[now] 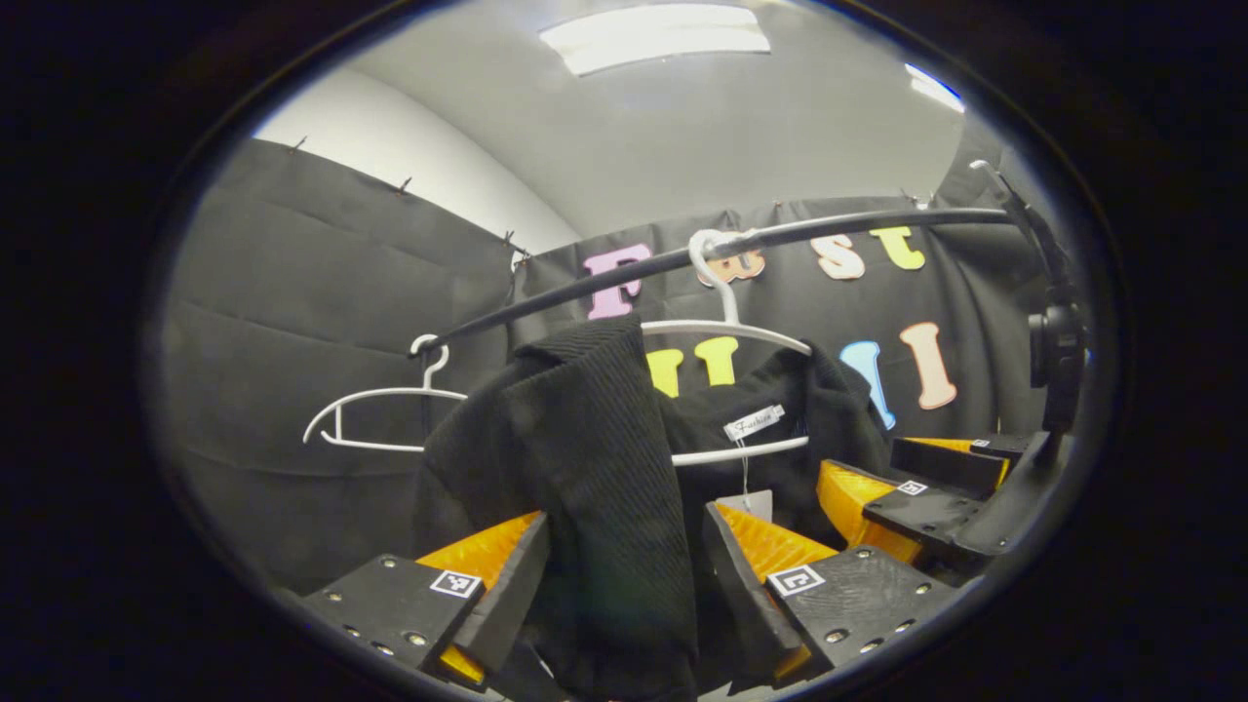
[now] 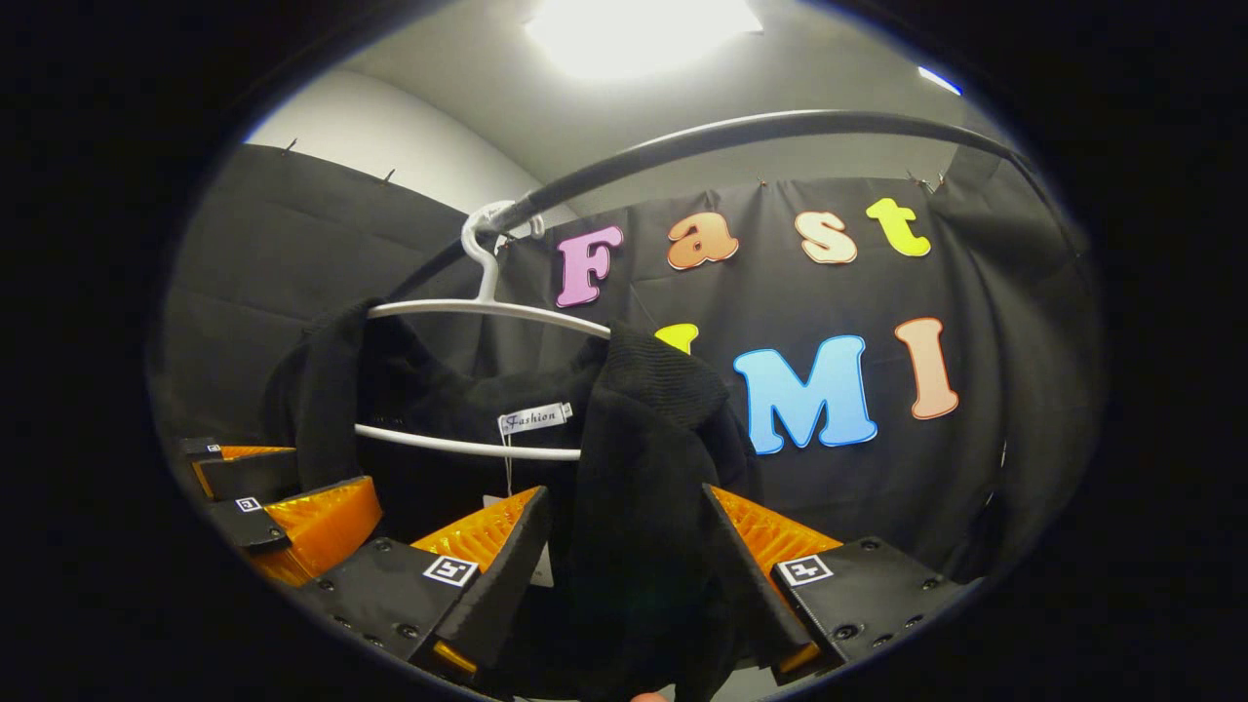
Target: Grasp the clothes on the hanger with both hands and then place them into the laundry hamper below.
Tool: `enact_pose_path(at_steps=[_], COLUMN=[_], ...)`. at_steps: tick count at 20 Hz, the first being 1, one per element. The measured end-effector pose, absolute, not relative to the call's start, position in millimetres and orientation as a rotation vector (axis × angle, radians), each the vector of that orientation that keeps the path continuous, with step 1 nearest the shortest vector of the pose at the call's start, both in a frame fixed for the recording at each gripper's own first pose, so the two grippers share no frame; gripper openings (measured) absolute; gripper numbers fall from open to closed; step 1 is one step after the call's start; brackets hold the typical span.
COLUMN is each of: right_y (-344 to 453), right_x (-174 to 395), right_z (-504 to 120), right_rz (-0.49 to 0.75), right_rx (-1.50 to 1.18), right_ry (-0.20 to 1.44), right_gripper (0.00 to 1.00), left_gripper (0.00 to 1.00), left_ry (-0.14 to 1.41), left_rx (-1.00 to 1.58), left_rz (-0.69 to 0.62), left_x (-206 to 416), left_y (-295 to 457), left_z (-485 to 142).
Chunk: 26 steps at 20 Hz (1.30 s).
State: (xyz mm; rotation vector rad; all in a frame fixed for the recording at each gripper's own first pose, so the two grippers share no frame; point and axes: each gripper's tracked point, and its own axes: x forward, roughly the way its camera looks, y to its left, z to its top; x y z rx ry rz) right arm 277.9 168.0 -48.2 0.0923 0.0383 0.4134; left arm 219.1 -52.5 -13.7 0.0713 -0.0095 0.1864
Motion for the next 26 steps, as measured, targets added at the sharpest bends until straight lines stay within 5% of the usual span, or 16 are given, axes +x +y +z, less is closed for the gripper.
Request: enact_pose_path(at_steps=[16,17,18,19,20,21,26], right_y=[171,169,167,164,158,154,141], right_x=[319,321,323,326,328,327,313], right_z=[-94,-99,-100,-102,-99,-97,-71], right_rz=[0.293,0.284,0.284,0.282,0.264,0.264,0.278], right_rx=[0.107,0.120,0.130,0.130,0.115,0.093,0.041], right_ry=[0.192,0.211,0.223,0.228,0.212,0.197,0.102], right_gripper=[0.95,0.87,0.64,0.57,0.30,0.14,0.10], left_gripper=[0.91,0.89,0.78,0.67,0.62,0.59,0.19], left_ry=[0.014,0.012,0.012,0.015,0.021,0.026,0.040], left_rx=[0.134,0.138,0.135,0.129,0.130,0.133,0.122], left_rz=[0.321,0.337,0.342,0.337,0.330,0.320,0.304], left_x=[252,249,247,245,244,244,248], left_y=[-41,-37,-34,-33,-33,-33,-26], left_z=[-32,-31,-31,-31,-32,-32,-36])
